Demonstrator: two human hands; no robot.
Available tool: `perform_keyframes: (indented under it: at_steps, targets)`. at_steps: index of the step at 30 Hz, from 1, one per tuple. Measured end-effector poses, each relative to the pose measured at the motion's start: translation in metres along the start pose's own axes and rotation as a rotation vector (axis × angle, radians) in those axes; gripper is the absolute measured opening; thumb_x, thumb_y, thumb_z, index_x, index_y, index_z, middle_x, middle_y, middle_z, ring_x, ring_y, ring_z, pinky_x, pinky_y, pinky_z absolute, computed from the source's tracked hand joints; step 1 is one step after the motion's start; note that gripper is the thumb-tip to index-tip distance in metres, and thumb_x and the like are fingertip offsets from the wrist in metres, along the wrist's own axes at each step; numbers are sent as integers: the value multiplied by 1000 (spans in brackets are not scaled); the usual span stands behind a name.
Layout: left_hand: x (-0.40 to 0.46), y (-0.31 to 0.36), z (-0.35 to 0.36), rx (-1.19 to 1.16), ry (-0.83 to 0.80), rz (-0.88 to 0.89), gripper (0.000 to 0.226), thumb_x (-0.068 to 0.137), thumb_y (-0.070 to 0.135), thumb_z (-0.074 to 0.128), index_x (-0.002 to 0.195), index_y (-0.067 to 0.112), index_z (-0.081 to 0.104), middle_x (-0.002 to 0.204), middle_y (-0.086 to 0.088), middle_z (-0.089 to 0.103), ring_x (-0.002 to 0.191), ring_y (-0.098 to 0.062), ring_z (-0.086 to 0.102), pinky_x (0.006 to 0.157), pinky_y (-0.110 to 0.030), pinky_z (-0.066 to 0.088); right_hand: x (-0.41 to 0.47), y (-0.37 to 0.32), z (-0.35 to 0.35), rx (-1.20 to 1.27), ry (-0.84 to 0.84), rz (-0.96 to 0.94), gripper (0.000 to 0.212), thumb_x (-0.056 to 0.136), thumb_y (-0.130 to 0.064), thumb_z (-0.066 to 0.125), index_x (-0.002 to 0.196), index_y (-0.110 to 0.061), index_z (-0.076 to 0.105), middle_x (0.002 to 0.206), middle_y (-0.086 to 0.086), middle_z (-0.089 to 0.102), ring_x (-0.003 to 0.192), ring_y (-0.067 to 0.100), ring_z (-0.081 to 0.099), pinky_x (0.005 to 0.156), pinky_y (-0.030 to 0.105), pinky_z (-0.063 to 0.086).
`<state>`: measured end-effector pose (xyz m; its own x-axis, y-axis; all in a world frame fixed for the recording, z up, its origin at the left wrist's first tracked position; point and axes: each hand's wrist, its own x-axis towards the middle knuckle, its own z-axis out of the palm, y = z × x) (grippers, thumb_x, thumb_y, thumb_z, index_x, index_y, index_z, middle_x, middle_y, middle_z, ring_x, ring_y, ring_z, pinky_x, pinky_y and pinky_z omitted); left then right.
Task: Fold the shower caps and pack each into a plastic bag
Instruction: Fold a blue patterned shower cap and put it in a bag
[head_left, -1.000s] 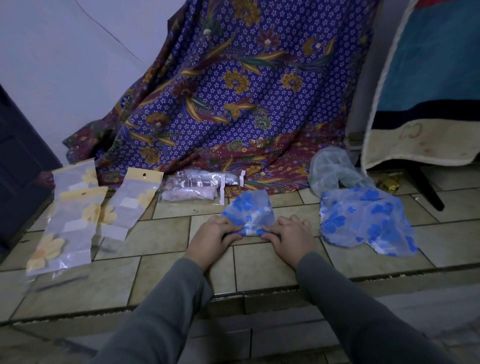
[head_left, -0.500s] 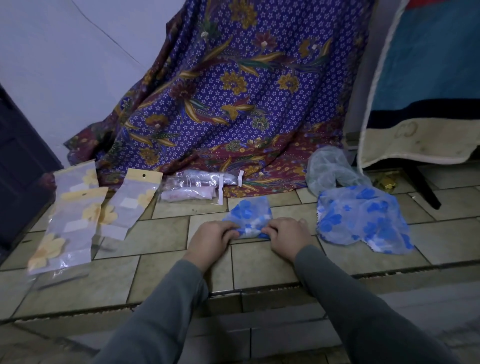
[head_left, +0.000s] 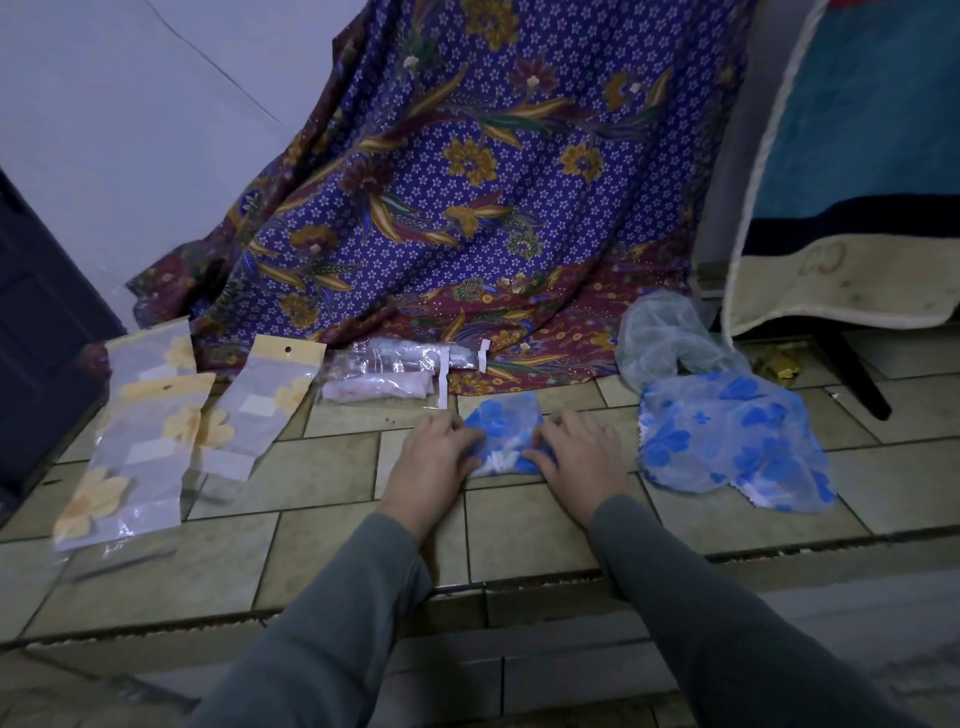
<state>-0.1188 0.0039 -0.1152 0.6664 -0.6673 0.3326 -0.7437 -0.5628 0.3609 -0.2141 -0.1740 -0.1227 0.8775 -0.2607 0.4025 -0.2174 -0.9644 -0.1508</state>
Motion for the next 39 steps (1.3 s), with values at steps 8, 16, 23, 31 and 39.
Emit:
perform_keyframes:
  at_steps: [8, 16, 23, 31, 39]
  targets:
    - [-14, -7, 3, -112, -159, 9, 39, 91, 39, 52, 118, 16, 67, 99, -6, 55, 95, -22, 55, 90, -29, 45, -8, -3, 7, 38, 93, -3, 12, 76, -38, 61, 72, -34, 72, 74, -13, 66, 63, 18, 55, 59, 29, 30]
    - [2, -13, 1, -211, -192, -45, 37, 82, 25, 72, 116, 13, 68, 90, 2, 47, 94, -18, 53, 88, -24, 40, -7, 3, 1, 110, -154, 51, 42, 81, -58, 58, 116, -36, 65, 103, -8, 64, 98, 19, 51, 80, 34, 33]
    - [-7, -17, 7, -57, -89, 127, 40, 89, 46, 47, 106, 21, 72, 91, 2, 58, 86, -22, 53, 75, -37, 49, -11, 1, -1, 63, -150, 33, 38, 88, -57, 50, 116, -37, 66, 102, -8, 65, 97, 18, 51, 78, 33, 32]
    - [-15, -13, 3, -75, -70, 108, 43, 91, 48, 42, 105, 22, 73, 85, 2, 57, 82, -20, 55, 72, -34, 48, -13, -2, -11, 28, -201, 33, 38, 92, -57, 42, 114, -37, 65, 104, -10, 64, 101, 15, 52, 81, 34, 30]
    - [3, -6, -8, -206, -177, -132, 8, 91, 29, 58, 92, 22, 54, 81, 3, 64, 76, -18, 57, 64, -27, 35, 6, -9, -9, 25, -284, 122, 36, 99, -46, 32, 111, -34, 63, 107, -3, 63, 101, 18, 57, 82, 34, 30]
